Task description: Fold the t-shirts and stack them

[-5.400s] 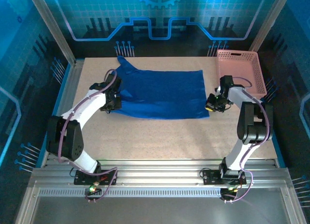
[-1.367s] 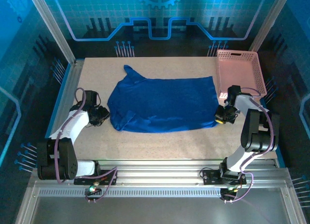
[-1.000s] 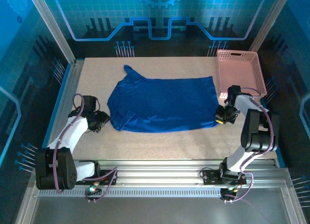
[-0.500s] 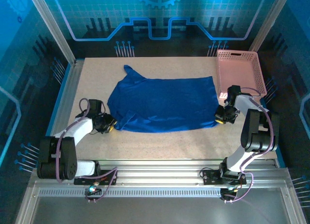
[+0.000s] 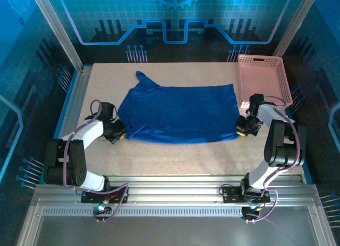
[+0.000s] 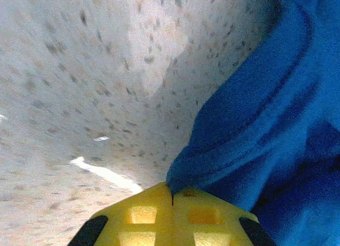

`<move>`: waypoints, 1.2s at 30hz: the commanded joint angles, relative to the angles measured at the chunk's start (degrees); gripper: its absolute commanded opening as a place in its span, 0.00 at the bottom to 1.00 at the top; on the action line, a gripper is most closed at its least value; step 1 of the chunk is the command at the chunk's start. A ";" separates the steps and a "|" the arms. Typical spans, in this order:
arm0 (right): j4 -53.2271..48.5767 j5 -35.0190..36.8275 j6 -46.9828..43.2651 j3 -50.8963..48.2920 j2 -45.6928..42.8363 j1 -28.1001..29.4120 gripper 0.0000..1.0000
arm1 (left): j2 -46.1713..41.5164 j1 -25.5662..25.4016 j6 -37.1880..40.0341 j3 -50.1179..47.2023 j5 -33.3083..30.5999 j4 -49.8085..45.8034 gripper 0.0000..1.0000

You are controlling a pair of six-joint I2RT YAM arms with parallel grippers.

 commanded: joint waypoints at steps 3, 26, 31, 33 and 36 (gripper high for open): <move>-1.40 1.38 -1.29 0.64 -1.17 0.18 0.00 | -0.40 1.27 12.47 5.83 -9.99 -13.94 0.05; -1.66 1.48 -1.58 0.29 -1.51 0.44 0.00 | -6.14 -1.08 15.75 8.67 -15.48 -21.19 0.36; -1.25 1.54 -1.30 -0.10 -1.26 0.82 0.00 | -8.30 -11.64 12.07 10.65 -6.64 -16.77 0.53; -1.23 1.54 -1.21 -0.15 -1.07 0.88 0.00 | -7.23 -13.69 12.64 10.61 -5.95 -15.05 0.55; -1.14 1.53 -1.21 -0.15 -0.99 1.06 0.00 | -3.99 -15.25 15.48 11.83 -5.65 -14.81 0.55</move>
